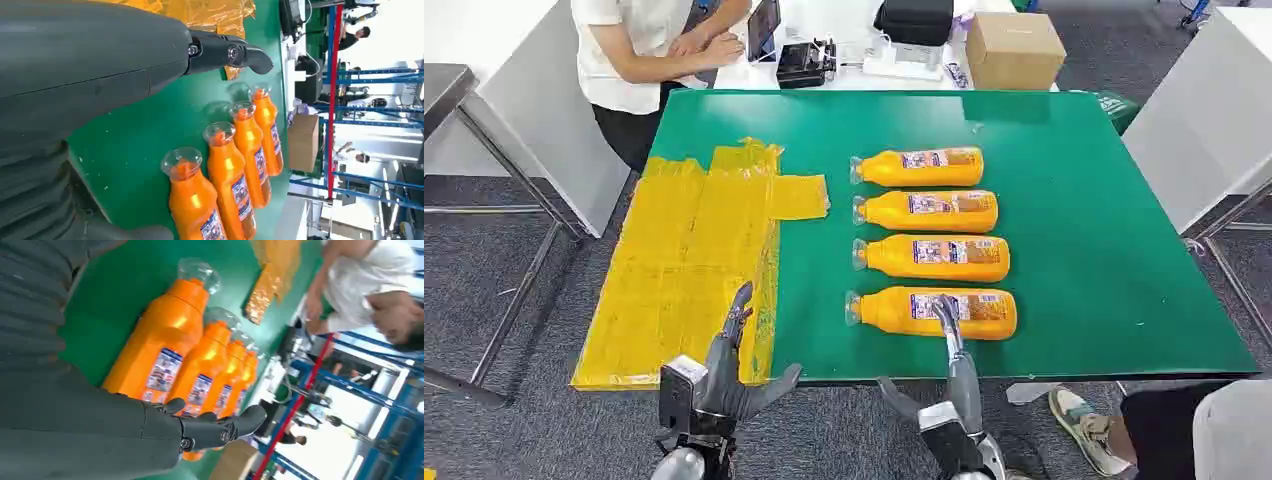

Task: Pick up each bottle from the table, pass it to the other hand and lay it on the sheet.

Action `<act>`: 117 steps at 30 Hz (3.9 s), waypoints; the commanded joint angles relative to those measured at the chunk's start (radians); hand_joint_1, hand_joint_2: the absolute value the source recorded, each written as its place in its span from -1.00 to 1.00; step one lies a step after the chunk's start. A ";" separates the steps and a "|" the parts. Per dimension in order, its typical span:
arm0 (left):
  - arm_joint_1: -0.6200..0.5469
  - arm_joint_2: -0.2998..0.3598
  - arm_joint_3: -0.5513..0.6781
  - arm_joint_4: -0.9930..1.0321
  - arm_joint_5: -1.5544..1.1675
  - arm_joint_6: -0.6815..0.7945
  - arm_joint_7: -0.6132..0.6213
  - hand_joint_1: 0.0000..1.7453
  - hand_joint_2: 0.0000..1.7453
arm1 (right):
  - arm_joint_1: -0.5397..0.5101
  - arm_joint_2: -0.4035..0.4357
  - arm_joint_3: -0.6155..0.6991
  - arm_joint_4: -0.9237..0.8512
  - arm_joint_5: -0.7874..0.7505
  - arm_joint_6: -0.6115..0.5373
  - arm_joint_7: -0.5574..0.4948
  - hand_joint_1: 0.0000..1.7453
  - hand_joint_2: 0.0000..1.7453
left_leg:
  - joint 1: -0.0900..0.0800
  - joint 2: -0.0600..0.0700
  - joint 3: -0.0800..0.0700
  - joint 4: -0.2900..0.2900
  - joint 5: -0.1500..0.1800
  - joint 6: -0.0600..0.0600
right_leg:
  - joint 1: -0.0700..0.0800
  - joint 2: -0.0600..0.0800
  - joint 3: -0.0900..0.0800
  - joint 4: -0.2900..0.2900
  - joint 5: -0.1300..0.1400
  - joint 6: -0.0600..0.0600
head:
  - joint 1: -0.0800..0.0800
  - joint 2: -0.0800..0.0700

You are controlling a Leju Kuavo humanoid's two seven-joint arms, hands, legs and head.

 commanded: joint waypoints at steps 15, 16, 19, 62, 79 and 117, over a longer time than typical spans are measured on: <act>-0.014 0.023 -0.033 0.041 0.021 -0.001 -0.012 -1.00 1.00 | 0.011 -0.089 -0.050 0.001 0.282 -0.124 0.138 -1.00 1.00 | -0.001 -0.001 0.005 -0.002 -0.001 0.000 | -0.001 -0.002 0.005 -0.001 -0.001 0.000 | 0.000 0.000; -0.013 0.023 -0.034 0.041 0.021 -0.001 -0.012 -1.00 1.00 | 0.011 -0.092 -0.053 0.000 0.282 -0.124 0.137 -1.00 1.00 | -0.001 0.000 0.007 -0.002 -0.001 0.000 | -0.001 -0.002 0.006 -0.001 -0.002 -0.001 | 0.000 0.000; -0.010 0.026 -0.036 0.034 0.022 -0.004 -0.013 -1.00 1.00 | 0.009 -0.115 -0.054 0.001 0.355 -0.125 0.199 -1.00 1.00 | -0.001 0.000 0.003 -0.001 -0.001 0.000 | 0.000 -0.001 0.003 -0.001 -0.001 0.000 | 0.000 0.000; -0.128 -0.010 -0.050 0.134 0.029 -0.081 0.003 -1.00 1.00 | -0.476 -0.202 -0.015 0.684 0.910 -0.108 0.538 -1.00 1.00 | -0.001 0.004 0.007 -0.002 0.001 0.002 | -0.001 0.001 0.007 -0.002 0.002 0.001 | 0.000 0.000; -0.097 -0.004 -0.030 0.068 0.007 -0.081 0.028 -1.00 1.00 | -0.494 -0.179 0.021 0.827 0.823 0.158 0.523 1.00 1.00 | 0.001 0.001 0.019 -0.001 0.000 0.001 | 0.001 -0.001 0.015 -0.002 0.001 0.001 | 0.000 0.000; -0.091 0.038 -0.067 0.142 0.544 -0.072 0.227 -1.00 1.00 | -0.299 0.007 -0.028 0.299 -0.028 0.154 0.086 1.00 1.00 | 0.001 0.006 0.030 -0.001 -0.016 -0.001 | 0.002 0.007 0.029 -0.001 -0.012 -0.003 | 0.000 0.000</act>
